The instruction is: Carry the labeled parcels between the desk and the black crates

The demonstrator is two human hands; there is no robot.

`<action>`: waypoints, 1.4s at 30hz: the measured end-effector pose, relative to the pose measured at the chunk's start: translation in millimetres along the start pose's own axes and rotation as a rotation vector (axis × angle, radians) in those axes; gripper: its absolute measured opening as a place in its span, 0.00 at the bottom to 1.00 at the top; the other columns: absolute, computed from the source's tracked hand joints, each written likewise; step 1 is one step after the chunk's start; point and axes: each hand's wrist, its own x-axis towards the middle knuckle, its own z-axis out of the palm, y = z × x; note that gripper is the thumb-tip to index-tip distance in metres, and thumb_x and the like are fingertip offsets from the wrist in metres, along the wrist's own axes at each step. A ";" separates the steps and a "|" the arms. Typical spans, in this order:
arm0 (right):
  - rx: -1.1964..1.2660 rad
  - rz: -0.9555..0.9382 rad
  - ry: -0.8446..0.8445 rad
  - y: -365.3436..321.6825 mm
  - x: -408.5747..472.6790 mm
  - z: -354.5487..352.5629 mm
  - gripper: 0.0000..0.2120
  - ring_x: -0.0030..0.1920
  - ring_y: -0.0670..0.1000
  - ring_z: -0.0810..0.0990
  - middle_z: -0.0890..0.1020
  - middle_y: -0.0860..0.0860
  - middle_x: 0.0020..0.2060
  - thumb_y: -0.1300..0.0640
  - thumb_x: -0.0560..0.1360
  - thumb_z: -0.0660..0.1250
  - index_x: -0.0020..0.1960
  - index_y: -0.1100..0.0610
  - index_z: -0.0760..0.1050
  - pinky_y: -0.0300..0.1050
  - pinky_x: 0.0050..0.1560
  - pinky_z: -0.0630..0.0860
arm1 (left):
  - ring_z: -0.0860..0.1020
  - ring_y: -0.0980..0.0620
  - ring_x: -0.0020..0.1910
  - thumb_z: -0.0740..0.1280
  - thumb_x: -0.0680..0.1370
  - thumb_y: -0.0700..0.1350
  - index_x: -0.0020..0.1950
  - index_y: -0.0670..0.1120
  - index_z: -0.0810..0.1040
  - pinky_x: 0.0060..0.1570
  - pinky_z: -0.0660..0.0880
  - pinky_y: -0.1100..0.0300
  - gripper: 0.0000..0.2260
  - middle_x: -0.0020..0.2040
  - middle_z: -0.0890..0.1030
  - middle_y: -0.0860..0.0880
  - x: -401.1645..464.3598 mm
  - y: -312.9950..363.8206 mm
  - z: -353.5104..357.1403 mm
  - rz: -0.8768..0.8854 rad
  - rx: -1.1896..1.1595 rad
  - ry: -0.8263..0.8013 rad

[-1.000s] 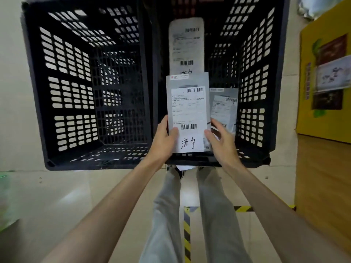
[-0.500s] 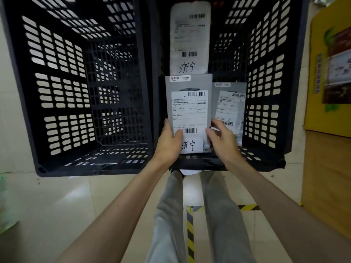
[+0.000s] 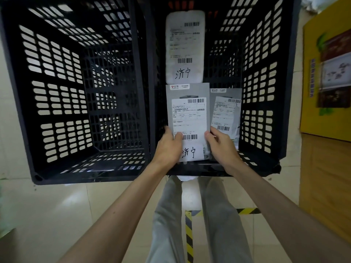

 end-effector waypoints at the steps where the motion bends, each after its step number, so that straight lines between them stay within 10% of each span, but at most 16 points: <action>1: -0.009 0.004 -0.011 -0.3 4.1 0.5 0.13 0.39 0.45 0.78 0.81 0.42 0.42 0.55 0.85 0.57 0.63 0.54 0.77 0.33 0.37 0.71 | 0.75 0.57 0.51 0.54 0.87 0.47 0.78 0.50 0.63 0.50 0.70 0.65 0.19 0.69 0.76 0.53 1.3 0.0 0.1 -0.004 -0.002 -0.004; 13: -0.464 -0.176 -0.014 -2.9 7.2 2.3 0.12 0.57 0.58 0.77 0.77 0.57 0.55 0.52 0.84 0.54 0.61 0.58 0.69 0.53 0.58 0.74 | 0.68 0.50 0.75 0.55 0.85 0.42 0.80 0.48 0.60 0.75 0.65 0.52 0.22 0.76 0.69 0.49 5.2 -19.2 -1.8 0.243 0.152 0.093; 17: -0.941 -0.406 -0.048 -17.3 -5.1 0.6 0.27 0.80 0.55 0.53 0.55 0.57 0.80 0.51 0.86 0.50 0.81 0.61 0.52 0.52 0.80 0.50 | 0.58 0.50 0.81 0.55 0.86 0.42 0.82 0.46 0.57 0.80 0.56 0.50 0.23 0.81 0.60 0.46 3.0 -28.1 -3.0 0.399 0.381 0.037; 20: -1.121 -0.404 -0.086 -16.7 0.4 4.8 0.29 0.81 0.54 0.46 0.47 0.56 0.81 0.47 0.86 0.46 0.81 0.60 0.46 0.52 0.79 0.43 | 0.48 0.49 0.82 0.56 0.87 0.44 0.83 0.40 0.50 0.78 0.44 0.62 0.27 0.83 0.50 0.44 10.6 -27.1 0.1 0.428 0.577 0.014; 27: -1.191 -0.374 -0.134 -1.2 12.9 8.4 0.30 0.81 0.53 0.40 0.41 0.57 0.81 0.45 0.85 0.44 0.81 0.59 0.45 0.52 0.80 0.42 | 0.45 0.43 0.82 0.53 0.87 0.51 0.82 0.36 0.46 0.81 0.46 0.52 0.30 0.83 0.47 0.39 40.2 -42.4 15.7 0.419 0.949 0.040; 33: -1.100 -0.291 -0.221 -39.9 6.8 -10.4 0.27 0.80 0.54 0.51 0.51 0.56 0.81 0.44 0.85 0.48 0.80 0.57 0.55 0.55 0.78 0.49 | 0.56 0.41 0.80 0.56 0.87 0.49 0.82 0.40 0.51 0.77 0.59 0.49 0.27 0.81 0.54 0.39 17.2 -6.5 -2.6 0.343 0.830 -0.084; 37: -1.051 -0.407 -0.018 -87.3 -24.0 -35.1 0.22 0.66 0.58 0.73 0.74 0.56 0.67 0.46 0.84 0.53 0.70 0.57 0.69 0.56 0.66 0.69 | 0.69 0.42 0.71 0.54 0.87 0.52 0.78 0.43 0.63 0.66 0.70 0.46 0.23 0.75 0.69 0.43 -30.6 35.7 -29.3 0.459 0.947 0.079; 42: -1.065 -0.534 0.187 -205.6 -86.2 -82.6 0.20 0.59 0.59 0.77 0.78 0.56 0.61 0.46 0.83 0.55 0.64 0.58 0.75 0.54 0.56 0.72 | 0.71 0.43 0.70 0.53 0.86 0.58 0.77 0.45 0.67 0.64 0.70 0.46 0.24 0.72 0.73 0.44 -112.8 125.3 -82.8 0.528 1.011 0.267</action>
